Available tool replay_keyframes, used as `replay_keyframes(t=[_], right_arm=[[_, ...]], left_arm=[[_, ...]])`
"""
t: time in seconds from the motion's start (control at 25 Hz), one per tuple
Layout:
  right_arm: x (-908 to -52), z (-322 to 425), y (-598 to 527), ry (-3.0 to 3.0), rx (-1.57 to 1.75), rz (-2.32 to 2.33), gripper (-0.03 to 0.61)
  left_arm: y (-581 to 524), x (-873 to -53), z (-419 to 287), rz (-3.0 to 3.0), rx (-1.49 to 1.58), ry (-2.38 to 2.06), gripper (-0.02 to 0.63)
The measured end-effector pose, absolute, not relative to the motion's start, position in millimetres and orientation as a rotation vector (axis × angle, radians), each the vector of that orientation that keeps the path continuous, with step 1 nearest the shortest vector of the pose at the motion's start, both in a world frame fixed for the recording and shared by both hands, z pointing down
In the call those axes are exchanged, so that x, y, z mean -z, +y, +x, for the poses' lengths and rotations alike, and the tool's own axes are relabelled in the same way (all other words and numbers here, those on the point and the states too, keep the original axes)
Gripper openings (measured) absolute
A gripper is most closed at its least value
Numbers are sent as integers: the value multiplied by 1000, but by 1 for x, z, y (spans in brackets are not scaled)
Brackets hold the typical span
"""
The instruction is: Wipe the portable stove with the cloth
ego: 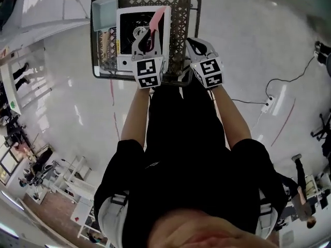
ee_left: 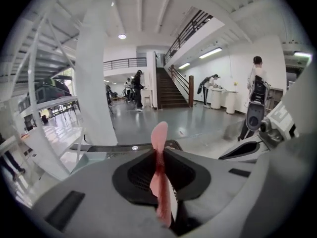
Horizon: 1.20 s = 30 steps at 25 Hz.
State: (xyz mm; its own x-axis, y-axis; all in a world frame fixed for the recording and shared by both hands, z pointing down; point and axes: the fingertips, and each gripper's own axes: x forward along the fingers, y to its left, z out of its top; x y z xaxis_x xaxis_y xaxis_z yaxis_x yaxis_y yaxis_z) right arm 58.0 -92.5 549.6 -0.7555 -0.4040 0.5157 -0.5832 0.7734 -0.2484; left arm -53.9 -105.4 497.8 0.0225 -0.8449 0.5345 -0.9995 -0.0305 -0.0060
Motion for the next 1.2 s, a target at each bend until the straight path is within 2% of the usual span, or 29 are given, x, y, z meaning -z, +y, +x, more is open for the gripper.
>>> replay_keyframes(t=[0.16, 0.36, 0.64, 0.96, 1.2], right_arm=[[-528, 27, -80, -2596, -422, 643, 3], [-517, -10, -62, -2664, -468, 506, 3], [-473, -55, -10, -2749, -371, 357, 3], [-416, -47, 29, -2795, -210, 404, 3], [-385, -13, 73, -2810, -122, 445, 3]], left_arm=[[-65, -471, -80, 1877, -440, -2001, 47], [-25, -454, -102, 1776, -380, -2138, 48], [43, -433, -128, 1609, -310, -2262, 48], [91, -390, -114, 1540, -117, -2368, 48], [154, -361, -96, 1475, -36, -2442, 47]])
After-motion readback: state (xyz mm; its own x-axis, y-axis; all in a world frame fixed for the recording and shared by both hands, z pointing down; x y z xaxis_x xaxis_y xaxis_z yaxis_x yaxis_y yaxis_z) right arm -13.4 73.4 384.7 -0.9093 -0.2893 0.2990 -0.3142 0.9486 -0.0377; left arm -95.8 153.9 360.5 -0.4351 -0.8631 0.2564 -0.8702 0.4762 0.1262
